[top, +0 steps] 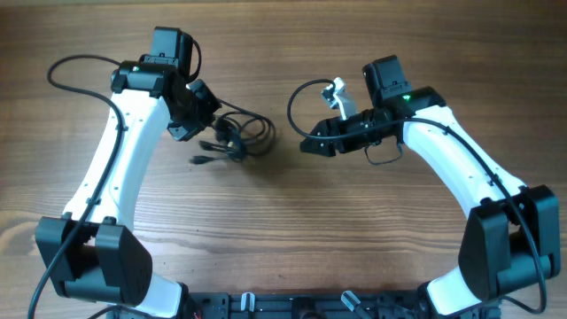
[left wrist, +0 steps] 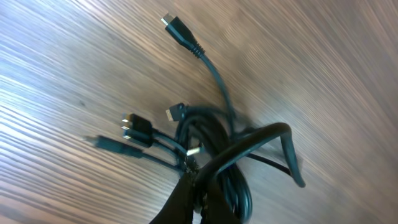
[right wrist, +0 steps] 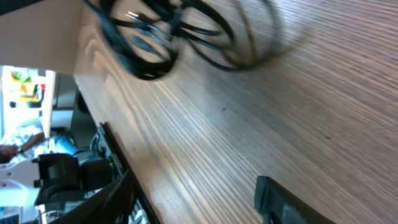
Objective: Untangle cables
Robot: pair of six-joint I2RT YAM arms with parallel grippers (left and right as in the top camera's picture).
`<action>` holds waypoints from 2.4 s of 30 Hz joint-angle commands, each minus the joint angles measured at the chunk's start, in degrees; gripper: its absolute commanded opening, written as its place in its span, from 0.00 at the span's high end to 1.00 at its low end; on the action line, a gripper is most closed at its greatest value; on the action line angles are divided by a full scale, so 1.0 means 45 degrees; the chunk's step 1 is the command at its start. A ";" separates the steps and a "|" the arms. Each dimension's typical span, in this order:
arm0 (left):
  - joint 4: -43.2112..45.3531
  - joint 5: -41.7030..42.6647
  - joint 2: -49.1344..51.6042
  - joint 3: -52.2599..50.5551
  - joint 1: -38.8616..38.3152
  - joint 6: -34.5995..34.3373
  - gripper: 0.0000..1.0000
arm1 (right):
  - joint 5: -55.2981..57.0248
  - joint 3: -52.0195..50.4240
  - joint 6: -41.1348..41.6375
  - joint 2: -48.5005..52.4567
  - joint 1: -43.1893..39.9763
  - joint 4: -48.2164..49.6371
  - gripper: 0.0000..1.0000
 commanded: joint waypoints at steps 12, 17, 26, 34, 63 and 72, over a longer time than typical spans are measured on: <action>-0.0102 0.7757 -0.0073 -0.0049 -0.0117 0.0112 0.96 | 0.1758 0.0277 -0.0233 -0.0335 0.1885 0.1069 0.25; -0.0107 1.0540 -0.0073 -0.0044 0.0049 0.1141 0.96 | 0.1719 0.0277 0.1763 -0.0335 0.1880 0.1885 0.20; 0.0359 1.2284 -0.0073 -0.0044 0.0714 0.1137 0.96 | 0.1909 0.0277 0.5697 -0.0335 0.1880 0.3337 0.01; 0.1627 1.0341 -0.0073 -0.0044 0.0432 0.1039 0.96 | 0.5586 0.0277 0.5707 -0.0335 0.1880 0.3308 0.60; 0.6120 0.5173 -0.0068 -0.0049 -0.2302 -0.3677 0.96 | 1.0720 0.0277 0.4857 -0.0335 -0.0423 -0.2297 0.16; 0.6261 0.0447 0.0107 -0.0049 -0.4080 -0.3677 0.96 | 1.0710 0.0277 0.4838 -0.0335 -0.1690 -0.2390 0.16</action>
